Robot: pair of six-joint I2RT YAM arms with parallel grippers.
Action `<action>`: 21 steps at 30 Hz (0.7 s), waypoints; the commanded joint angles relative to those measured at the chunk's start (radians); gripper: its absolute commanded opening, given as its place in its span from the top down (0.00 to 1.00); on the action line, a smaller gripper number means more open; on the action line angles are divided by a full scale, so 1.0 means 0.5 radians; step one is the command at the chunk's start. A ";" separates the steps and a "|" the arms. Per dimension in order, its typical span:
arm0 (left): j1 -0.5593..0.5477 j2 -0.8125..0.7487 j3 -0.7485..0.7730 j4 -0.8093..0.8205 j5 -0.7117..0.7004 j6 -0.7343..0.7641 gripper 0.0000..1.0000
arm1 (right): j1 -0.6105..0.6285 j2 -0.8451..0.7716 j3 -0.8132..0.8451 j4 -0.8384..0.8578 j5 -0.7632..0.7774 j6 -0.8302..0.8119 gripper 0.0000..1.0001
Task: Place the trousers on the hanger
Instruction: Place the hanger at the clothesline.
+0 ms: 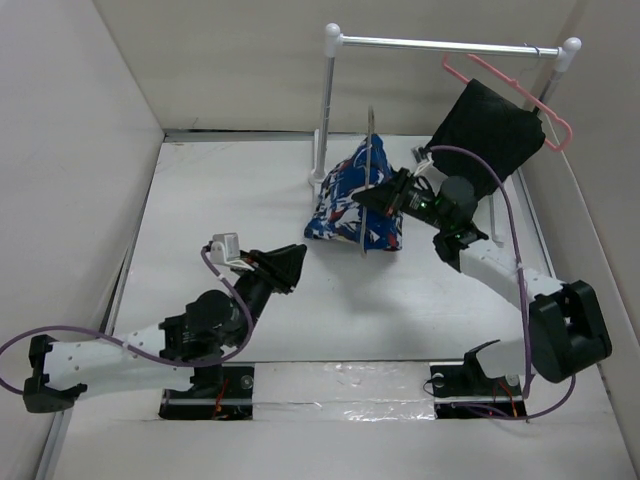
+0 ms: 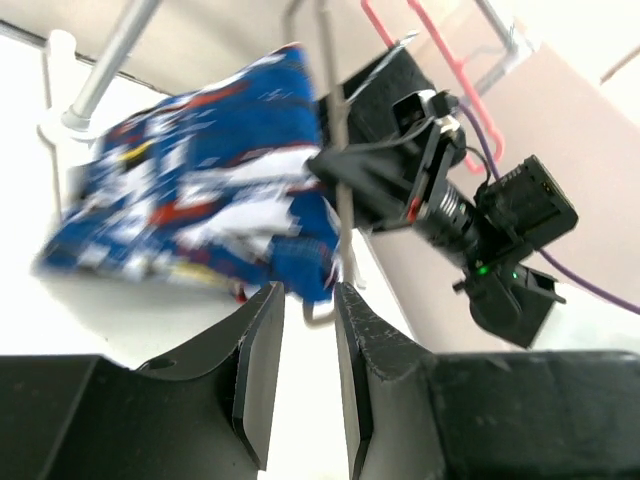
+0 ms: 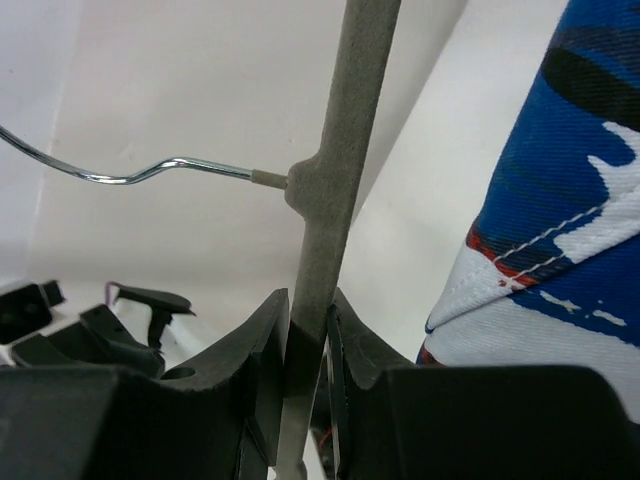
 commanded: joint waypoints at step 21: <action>-0.012 -0.361 -0.097 -0.468 -0.136 -0.381 0.78 | -0.298 0.641 1.281 0.310 -0.167 0.282 0.98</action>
